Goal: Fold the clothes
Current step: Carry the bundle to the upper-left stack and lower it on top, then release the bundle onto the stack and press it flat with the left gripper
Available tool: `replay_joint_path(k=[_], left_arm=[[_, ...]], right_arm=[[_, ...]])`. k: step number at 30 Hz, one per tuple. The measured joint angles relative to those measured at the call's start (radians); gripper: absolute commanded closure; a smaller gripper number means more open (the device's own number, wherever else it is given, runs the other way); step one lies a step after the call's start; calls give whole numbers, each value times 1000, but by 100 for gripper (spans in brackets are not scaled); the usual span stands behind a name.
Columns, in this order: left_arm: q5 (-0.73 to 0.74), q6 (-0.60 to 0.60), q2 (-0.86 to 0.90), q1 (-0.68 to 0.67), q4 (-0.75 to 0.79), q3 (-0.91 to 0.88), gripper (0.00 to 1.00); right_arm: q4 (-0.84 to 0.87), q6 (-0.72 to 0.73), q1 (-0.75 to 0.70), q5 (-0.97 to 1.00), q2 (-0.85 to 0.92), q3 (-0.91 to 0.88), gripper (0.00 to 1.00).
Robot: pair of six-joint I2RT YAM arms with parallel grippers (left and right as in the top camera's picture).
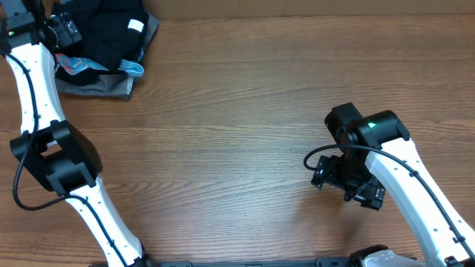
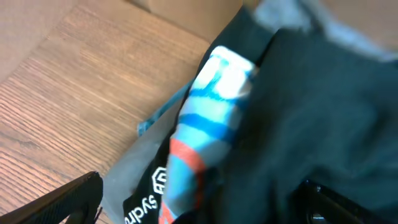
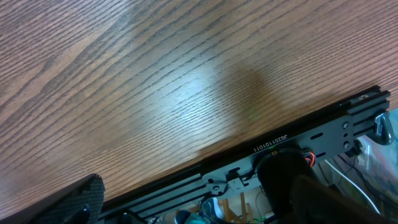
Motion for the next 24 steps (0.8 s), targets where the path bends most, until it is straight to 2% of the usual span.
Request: replay_joint_path(k=[1,3,5,6,8,14,19,20,23,24], left_arm=[[3,-7,-16,-4,0,0,13],[14,-26,-65,-18,1,0,45],[22,-32,-118,-36,3,0,67],[26,-35,-145,-49,8,1,81],[29,-39,-181,-76,31,9,94],[39,-45,-177,-158,107,27,96],[26,-48,-46,-179,166,27,96],[12,-49,-11,-178,174,27,93],[-32,-53,86,-175,177,26,75],[-40,-55,112,-174,179,26,73]], right_arm=[[2,0,0,0,0,0,0],[9,0,0,-1,0,0,0],[18,0,0,0,0,0,0],[23,0,0,0,0,0,0],[31,0,0,0,0,0,0],[40,0,0,-1,0,0,0],[40,2,0,0,0,0,0],[40,2,0,0,0,0,0],[40,3,0,0,0,0,0],[40,2,0,0,0,0,0]])
